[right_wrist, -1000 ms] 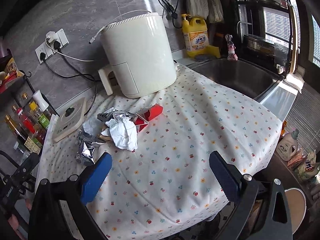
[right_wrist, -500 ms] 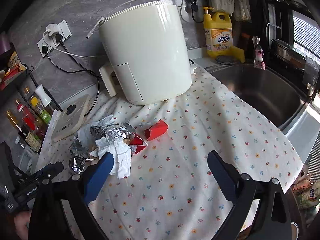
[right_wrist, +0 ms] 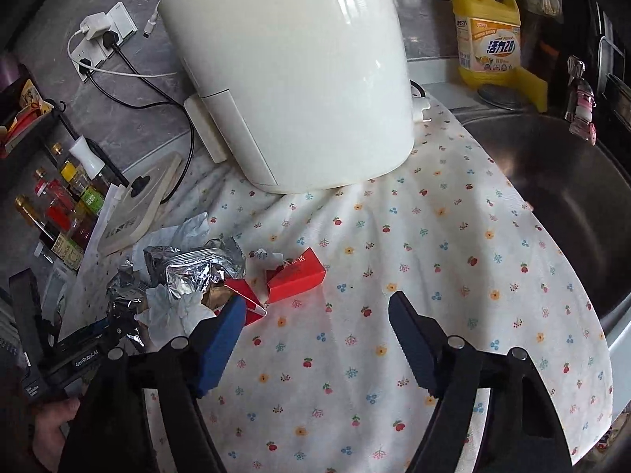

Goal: Collect trash
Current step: 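Grasp a foil snack wrapper with the left tool while the right tool grasps red box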

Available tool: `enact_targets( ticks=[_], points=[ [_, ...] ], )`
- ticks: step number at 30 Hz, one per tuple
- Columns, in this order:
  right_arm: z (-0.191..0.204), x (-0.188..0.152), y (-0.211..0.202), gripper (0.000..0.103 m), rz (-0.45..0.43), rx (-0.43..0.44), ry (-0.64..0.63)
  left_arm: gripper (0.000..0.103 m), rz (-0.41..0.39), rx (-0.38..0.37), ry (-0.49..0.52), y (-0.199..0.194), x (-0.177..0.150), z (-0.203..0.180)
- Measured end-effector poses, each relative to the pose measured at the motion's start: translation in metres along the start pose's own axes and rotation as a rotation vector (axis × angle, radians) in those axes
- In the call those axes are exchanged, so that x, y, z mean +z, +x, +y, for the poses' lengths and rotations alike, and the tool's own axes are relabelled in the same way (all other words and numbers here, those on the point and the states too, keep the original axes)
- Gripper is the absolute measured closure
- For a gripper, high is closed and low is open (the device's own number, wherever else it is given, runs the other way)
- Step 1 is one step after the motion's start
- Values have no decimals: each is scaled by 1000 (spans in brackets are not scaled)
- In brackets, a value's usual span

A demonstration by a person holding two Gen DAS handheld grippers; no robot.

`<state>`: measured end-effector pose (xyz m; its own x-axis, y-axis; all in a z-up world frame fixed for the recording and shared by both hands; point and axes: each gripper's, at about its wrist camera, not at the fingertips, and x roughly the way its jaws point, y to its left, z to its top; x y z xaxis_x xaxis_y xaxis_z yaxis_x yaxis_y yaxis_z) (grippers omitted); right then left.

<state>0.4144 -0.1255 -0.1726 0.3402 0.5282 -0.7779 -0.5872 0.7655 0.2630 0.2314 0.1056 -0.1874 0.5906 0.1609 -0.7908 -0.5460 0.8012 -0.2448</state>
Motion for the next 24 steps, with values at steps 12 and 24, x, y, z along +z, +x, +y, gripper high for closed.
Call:
enact_targets(
  ticks=[12,24],
  points=[
    [8,15,45,54,71,86,3,55,-84,76,-99,-51,-10,21],
    [0,10,23,90,-16,-44,99,56,-118,69,-86,-82,-22,45]
  ],
)
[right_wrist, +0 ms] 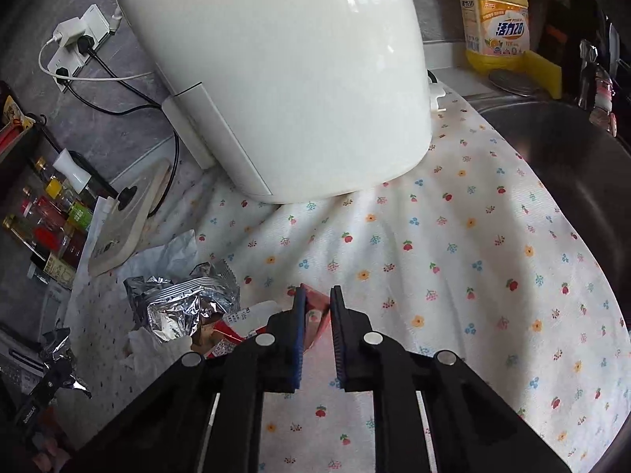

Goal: Collect trash
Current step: 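Grasp a foil snack wrapper with the left tool while the right tool grasps red box, then carry the foil wrapper and red carton with both tools over the white bucket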

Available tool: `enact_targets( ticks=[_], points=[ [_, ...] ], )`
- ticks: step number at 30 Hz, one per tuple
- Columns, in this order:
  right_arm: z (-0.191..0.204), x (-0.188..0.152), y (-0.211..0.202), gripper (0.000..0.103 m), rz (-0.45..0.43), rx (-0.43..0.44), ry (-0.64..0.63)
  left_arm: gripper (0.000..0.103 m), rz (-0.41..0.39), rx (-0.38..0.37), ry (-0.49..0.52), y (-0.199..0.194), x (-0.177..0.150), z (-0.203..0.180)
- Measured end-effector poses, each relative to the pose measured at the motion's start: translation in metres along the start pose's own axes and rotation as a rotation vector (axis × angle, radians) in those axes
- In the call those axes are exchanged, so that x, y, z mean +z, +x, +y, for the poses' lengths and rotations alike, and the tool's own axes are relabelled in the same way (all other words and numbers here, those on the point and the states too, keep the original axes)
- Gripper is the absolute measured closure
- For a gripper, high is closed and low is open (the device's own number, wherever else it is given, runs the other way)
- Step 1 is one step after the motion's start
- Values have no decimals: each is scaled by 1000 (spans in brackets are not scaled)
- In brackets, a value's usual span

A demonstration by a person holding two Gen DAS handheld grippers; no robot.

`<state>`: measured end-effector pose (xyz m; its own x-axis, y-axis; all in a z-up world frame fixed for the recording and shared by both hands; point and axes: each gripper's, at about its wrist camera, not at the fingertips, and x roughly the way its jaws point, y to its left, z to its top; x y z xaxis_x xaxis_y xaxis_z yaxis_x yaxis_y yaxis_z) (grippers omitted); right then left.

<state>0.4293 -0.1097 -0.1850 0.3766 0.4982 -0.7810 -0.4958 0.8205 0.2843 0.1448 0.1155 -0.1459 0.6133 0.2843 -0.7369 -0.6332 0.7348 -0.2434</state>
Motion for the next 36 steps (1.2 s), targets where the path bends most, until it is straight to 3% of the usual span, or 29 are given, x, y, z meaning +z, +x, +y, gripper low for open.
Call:
enact_targets(
  ticks=[6,12,24,36],
  points=[
    [-5,-13,-31,90,-78,-85,58,56,-9,-43,24,-13,-5,17],
    [-6,-47,-58,90,-107,-130,129,56,-22,-82,103,-29,-10,30],
    [34,-125,-101,90,-110,-142,146,56,-7,-165,180,-43,-19,52],
    [42,-143,-125,90,-116,-70,102,56,-31,-172,188,-71,-43,35]
  ],
)
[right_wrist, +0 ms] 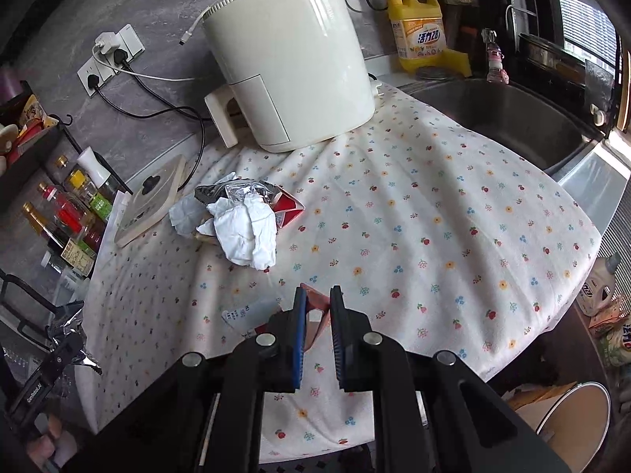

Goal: Collect trash
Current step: 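Carry the foil wrapper and red carton with both tools over the white bucket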

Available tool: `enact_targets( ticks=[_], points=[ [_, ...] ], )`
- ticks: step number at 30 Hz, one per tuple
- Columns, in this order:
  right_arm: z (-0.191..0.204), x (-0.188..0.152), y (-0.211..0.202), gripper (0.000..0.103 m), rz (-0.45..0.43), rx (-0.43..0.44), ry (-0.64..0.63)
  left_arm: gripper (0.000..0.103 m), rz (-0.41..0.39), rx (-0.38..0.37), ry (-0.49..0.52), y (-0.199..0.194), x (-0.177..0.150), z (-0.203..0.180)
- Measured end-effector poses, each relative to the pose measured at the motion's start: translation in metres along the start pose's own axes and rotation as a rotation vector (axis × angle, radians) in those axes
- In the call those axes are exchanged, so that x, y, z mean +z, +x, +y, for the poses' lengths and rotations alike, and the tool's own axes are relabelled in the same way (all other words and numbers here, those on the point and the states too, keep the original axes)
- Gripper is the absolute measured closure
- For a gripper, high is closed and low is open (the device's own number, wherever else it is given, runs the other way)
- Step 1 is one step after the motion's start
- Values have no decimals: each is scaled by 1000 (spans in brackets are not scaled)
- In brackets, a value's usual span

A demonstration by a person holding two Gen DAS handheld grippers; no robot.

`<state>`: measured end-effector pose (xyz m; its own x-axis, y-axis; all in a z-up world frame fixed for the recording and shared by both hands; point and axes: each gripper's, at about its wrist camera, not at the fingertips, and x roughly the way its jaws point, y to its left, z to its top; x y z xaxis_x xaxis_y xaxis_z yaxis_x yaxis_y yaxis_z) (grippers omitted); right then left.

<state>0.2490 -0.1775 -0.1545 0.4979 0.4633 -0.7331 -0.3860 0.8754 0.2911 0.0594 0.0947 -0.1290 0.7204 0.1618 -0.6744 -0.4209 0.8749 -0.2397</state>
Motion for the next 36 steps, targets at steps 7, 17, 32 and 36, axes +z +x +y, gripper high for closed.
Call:
enact_targets(
  ticks=[7,17,32,36],
  points=[
    [-40,-14,-44,90,-33,55,-48,56,-5,1,-4,-13,-19,-53],
    [-150,-52,-97,90,-9,28,-9,56,43,-40,42,-32,-76,-156],
    [-263,-110,-153,90,1,-37,69,56,102,-108,131,-36,-144,-258],
    [-291,-132,-165,90,28,-56,123,56,127,-134,157,-33,-160,-278]
  ],
)
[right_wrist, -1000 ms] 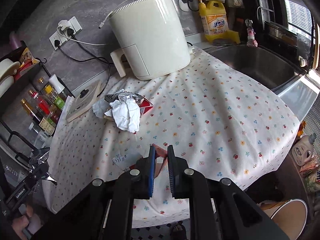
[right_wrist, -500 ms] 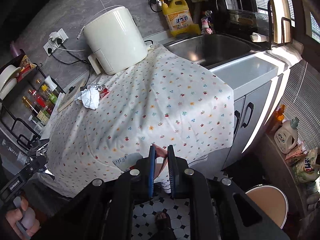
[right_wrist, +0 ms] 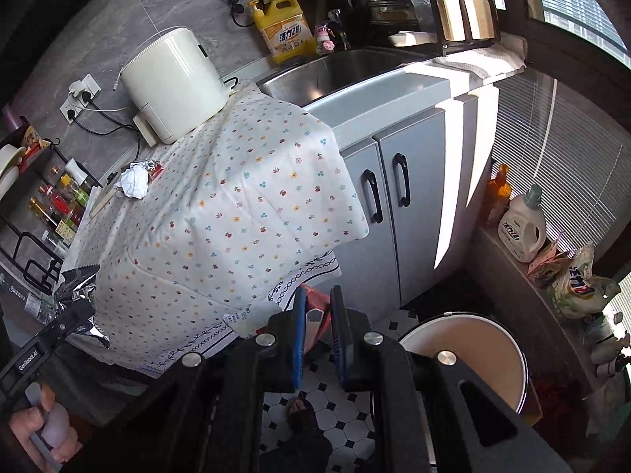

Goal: Collect trash
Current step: 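Carry the foil wrapper and red carton with both tools over the white bucket, then open both tools to drop the wrapper and carton into the bucket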

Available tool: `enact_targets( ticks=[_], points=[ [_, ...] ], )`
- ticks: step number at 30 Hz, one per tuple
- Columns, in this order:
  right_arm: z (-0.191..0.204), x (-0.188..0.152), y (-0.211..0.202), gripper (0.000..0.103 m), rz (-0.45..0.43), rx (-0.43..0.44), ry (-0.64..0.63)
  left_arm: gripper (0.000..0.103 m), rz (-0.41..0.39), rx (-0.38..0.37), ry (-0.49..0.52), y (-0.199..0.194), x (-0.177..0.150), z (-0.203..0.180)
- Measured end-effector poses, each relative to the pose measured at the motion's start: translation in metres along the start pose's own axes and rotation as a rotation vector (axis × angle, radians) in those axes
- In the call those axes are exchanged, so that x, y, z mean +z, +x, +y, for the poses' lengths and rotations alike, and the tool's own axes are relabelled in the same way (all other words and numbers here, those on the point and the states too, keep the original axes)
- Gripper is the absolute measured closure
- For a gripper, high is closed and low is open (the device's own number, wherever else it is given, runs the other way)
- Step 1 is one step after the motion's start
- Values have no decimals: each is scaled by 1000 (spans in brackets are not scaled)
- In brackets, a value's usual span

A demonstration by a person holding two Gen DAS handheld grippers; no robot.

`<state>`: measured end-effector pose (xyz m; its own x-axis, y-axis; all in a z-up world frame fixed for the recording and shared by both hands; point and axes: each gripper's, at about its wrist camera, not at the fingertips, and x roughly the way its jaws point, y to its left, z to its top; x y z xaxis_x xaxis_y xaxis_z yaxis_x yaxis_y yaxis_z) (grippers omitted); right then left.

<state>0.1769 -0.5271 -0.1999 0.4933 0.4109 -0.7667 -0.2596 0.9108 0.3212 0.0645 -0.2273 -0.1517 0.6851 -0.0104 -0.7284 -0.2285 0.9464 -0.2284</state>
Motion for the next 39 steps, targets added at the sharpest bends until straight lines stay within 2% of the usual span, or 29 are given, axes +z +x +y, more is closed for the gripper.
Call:
enact_targets(
  ticks=[8,15,16,17,18,31,39],
  points=[
    [-44,-35,-20,90,30,-53,52,56,65,-73,72,20,-21,-45],
    [-79,-57,-24,87,49,-130,147,56,79,-142,149,27,-25,-85],
    [-84,-58,-25,74,55,-133,171,56,85,-152,159,29,-26,-90],
    [-89,-58,-27,57,46,-127,192,56,90,-160,169,31,-27,-95],
    [-93,-58,-32,55,28,-130,200,56,96,-169,178,33,-28,-99],
    [-145,-72,-84,54,-50,-234,309,56,210,-328,318,75,-48,-177],
    [-174,-92,-108,54,-76,-308,400,55,323,-419,387,111,-67,-220]
  ],
)
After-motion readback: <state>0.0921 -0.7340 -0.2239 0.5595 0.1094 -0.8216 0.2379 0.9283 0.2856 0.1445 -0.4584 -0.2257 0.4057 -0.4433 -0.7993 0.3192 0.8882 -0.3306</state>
